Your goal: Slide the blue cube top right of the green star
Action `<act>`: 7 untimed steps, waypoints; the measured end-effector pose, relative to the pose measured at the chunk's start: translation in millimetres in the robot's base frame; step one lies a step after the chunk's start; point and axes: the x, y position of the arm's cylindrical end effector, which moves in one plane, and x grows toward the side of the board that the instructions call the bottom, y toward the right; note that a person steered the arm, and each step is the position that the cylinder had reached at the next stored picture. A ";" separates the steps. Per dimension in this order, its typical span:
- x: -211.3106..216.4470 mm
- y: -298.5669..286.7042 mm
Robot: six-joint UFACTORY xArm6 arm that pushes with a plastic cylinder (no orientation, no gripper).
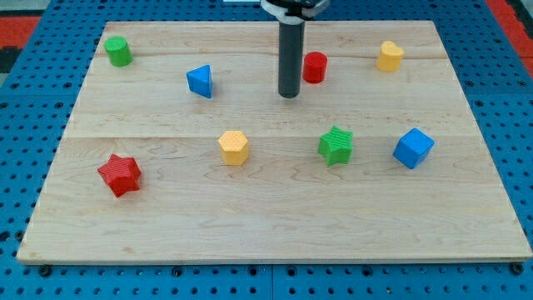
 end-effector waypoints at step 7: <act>149.3 198.3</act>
